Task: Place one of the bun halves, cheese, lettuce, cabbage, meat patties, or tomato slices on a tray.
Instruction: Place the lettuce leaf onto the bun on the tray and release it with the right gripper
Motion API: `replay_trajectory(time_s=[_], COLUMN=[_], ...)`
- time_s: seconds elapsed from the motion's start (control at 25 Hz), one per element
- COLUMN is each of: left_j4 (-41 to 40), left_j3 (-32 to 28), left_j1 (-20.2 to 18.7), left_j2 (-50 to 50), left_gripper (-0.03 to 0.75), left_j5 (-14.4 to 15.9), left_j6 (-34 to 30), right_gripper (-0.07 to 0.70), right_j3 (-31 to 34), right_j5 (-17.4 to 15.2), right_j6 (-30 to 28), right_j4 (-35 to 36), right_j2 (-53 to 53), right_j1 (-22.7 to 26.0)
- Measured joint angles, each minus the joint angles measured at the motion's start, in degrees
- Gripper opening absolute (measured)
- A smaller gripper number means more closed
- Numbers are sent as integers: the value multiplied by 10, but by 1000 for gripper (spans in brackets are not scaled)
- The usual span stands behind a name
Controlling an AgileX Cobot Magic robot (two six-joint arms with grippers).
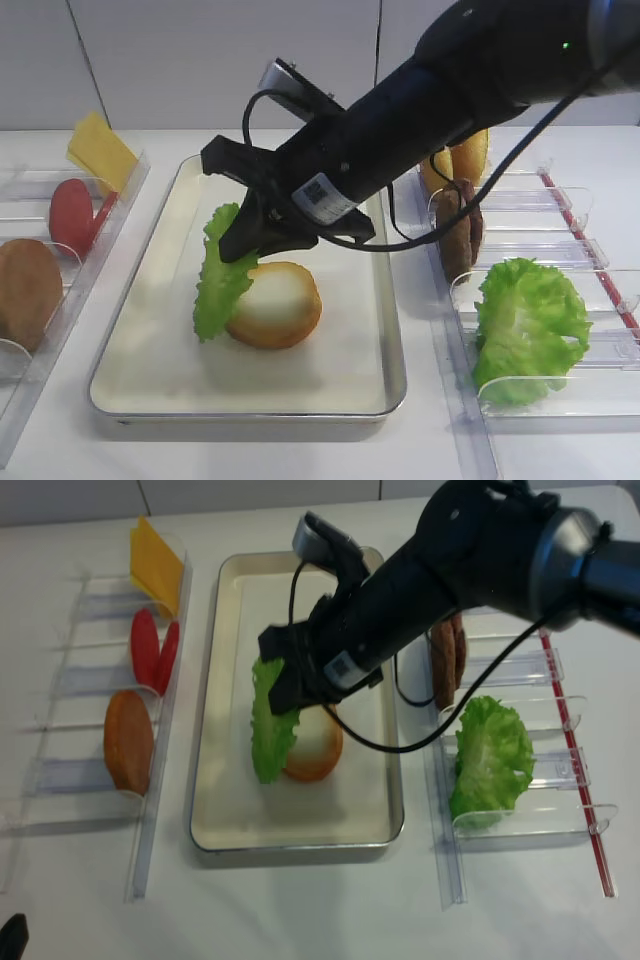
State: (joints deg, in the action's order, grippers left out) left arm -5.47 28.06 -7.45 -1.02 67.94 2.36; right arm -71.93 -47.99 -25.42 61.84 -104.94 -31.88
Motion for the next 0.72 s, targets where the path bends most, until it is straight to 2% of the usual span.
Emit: replay_trajectory(time_s=[0.36, 0.6, 0.72], left_j4=[0, 0, 0], left_j3=[0, 0, 0], left_j1=[0, 0, 0], left_j2=[0, 0, 0], left_gripper=[357, 357, 357], left_j5=[0, 0, 0], left_j6=[0, 0, 0], right_gripper=[55, 55, 55], right_j3=[-3, -3, -3], right_j5=[23, 25, 29], right_j6=[-6, 43, 54], right_j4=[-25, -121, -141], right_j2=[-40, -40, -40], right_j1=[0, 0, 0])
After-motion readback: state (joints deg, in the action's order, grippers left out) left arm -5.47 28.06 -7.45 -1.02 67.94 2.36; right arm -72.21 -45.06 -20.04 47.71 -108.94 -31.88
